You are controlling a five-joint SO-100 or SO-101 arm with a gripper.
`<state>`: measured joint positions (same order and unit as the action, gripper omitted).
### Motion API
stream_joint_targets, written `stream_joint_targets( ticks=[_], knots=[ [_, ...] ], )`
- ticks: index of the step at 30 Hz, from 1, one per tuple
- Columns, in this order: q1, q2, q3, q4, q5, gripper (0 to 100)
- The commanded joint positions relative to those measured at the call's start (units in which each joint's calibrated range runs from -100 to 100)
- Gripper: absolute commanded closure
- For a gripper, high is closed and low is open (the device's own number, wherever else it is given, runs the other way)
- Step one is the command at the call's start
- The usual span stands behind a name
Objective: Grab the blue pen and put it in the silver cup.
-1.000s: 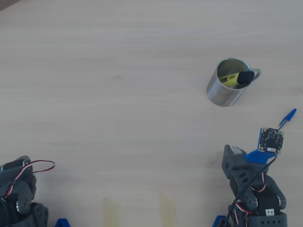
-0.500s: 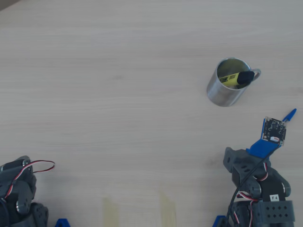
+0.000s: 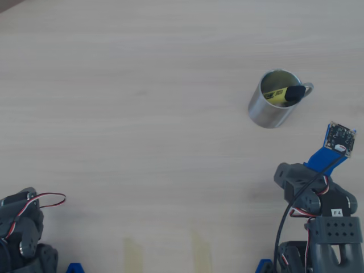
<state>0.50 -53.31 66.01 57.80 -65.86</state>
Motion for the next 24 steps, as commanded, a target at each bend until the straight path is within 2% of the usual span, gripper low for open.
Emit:
stream_joint_targets(
  ticks=[1, 20, 24],
  knots=[
    [0.5, 3.8, -5.8, 0.1, -0.2, 76],
    [5.1, 19.1, -19.6, -0.6, -0.2, 76],
    [5.4, 20.4, -20.8, -0.7, -0.1, 69]
  ],
)
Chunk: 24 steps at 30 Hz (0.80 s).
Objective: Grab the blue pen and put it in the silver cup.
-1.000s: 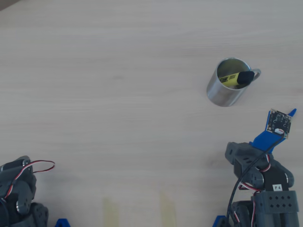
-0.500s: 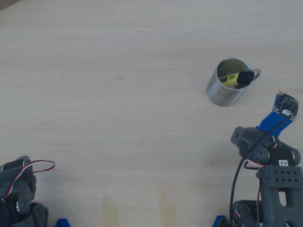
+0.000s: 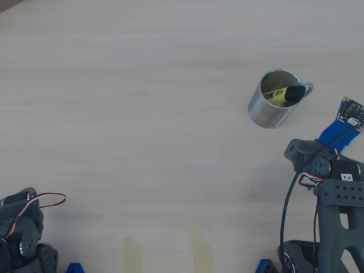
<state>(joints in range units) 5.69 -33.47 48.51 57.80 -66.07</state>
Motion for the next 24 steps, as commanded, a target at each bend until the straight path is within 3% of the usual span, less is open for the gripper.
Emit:
stream_joint_targets(
  ticks=[1, 24],
  knots=[
    [0.2, 0.9, -3.8, -0.7, 0.1, 68],
    [8.5, 14.9, -17.4, -0.7, 0.0, 73]
  ],
)
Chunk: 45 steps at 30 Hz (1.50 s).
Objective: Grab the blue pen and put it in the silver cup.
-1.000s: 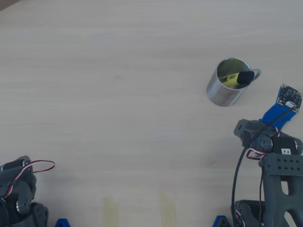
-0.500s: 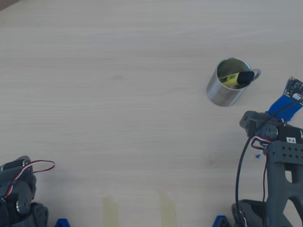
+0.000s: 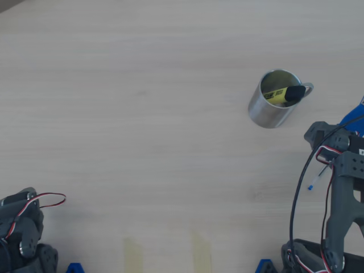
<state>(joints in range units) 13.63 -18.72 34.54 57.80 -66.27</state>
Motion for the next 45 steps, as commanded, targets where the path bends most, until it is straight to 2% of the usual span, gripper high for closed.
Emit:
stream_joint_targets(
  ticks=[1, 8, 18, 45],
  knots=[
    [0.9, 0.4, -3.9, -0.7, 0.3, 73],
    [3.1, 2.4, -4.2, -0.8, 0.3, 73],
    [4.0, 5.1, -4.2, -6.2, 0.3, 73],
    [9.3, 13.7, -4.7, -6.3, 0.3, 73]
  ],
)
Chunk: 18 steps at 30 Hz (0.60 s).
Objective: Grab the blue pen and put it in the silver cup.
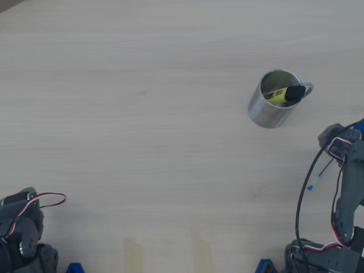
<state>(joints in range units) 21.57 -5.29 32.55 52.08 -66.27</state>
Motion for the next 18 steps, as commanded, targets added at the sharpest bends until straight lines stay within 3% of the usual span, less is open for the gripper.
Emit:
stream_joint_targets(
  ticks=[1, 18],
  knots=[
    [1.6, 0.6, -2.8, -0.6, 0.3, 73],
    [1.9, 6.4, -2.1, -3.3, 0.3, 73]
  ],
)
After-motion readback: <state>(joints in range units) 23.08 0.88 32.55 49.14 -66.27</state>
